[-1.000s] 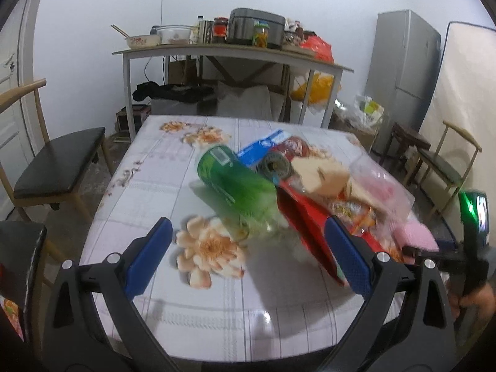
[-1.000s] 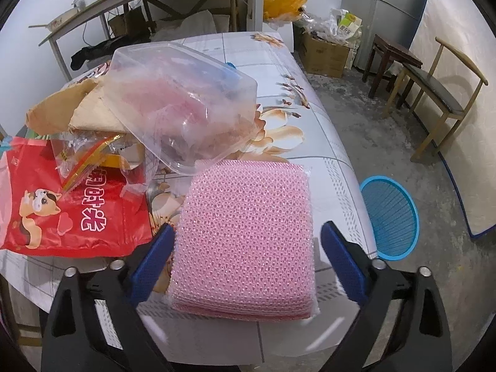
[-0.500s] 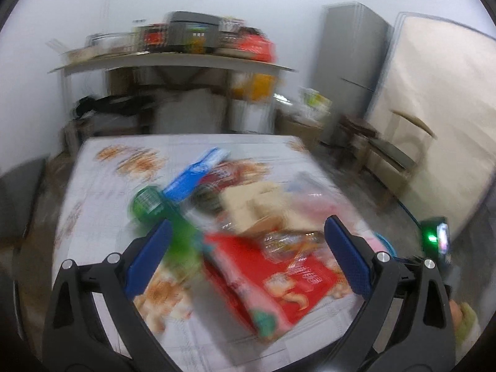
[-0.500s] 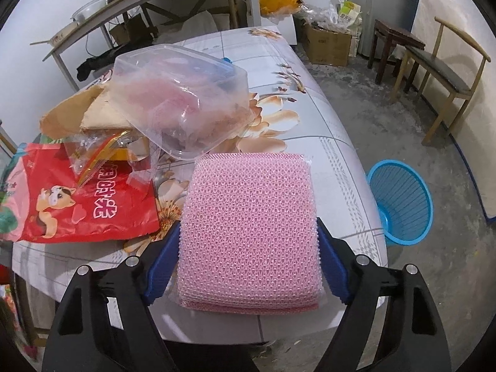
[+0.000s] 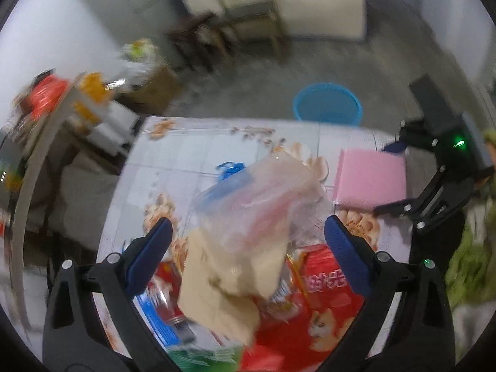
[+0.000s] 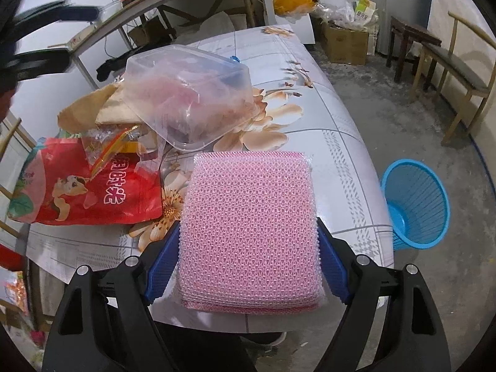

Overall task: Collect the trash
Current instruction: 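Lift the pink sponge with the right gripper while the left gripper grasps the clear plastic box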

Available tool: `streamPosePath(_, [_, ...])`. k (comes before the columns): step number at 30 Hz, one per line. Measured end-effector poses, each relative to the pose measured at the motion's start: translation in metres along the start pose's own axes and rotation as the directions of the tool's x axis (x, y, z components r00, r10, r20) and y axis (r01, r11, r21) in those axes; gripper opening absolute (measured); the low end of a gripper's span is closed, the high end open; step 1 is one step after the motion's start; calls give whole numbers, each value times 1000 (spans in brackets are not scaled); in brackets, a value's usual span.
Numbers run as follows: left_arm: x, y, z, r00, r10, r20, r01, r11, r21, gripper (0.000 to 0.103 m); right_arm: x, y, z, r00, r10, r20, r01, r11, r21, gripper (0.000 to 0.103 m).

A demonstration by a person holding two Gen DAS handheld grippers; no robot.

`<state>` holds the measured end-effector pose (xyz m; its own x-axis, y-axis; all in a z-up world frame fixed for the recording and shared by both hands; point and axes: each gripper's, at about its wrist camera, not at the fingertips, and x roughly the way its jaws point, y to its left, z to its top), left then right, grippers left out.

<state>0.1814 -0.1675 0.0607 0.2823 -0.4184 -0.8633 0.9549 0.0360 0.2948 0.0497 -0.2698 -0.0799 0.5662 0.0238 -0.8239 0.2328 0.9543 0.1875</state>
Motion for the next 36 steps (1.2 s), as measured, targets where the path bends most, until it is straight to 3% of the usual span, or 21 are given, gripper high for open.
streamPosePath(5, [37,-6,36,985,-112,-133,136,971,194,94,1,-2,1,999,31,11,-31,999,-10,79])
streamPosePath(8, [62,-8,48,962,-167,-217,219,944,247,94,0,-9,2,997,70,18,-70,998,6,79])
streamPosePath(9, [68,-7,51,955,-181,-237,239,939,247,94,1,-11,2,997,76,21,-77,997,11,79])
streamPosePath(10, [78,-4,54,931,-229,-284,299,925,233,94,0,-12,2,996,83,24,-83,996,15,79])
streamPosePath(14, [103,3,57,886,-291,-361,384,897,218,94,1,-13,2,995,97,35,-98,995,14,79])
streamPosePath(19, [123,15,58,863,-337,-377,421,892,165,94,1,-17,2,991,124,43,-125,992,20,80])
streamPosePath(28, [141,20,52,844,-361,-398,430,897,100,94,5,-18,4,989,138,53,-139,990,13,80])
streamPosePath(32, [144,15,48,855,-334,-396,413,901,131,94,6,-18,5,989,134,57,-135,991,10,80])
streamPosePath(36, [137,20,45,866,-329,-377,392,915,100,93,7,-18,5,989,133,62,-134,991,16,80])
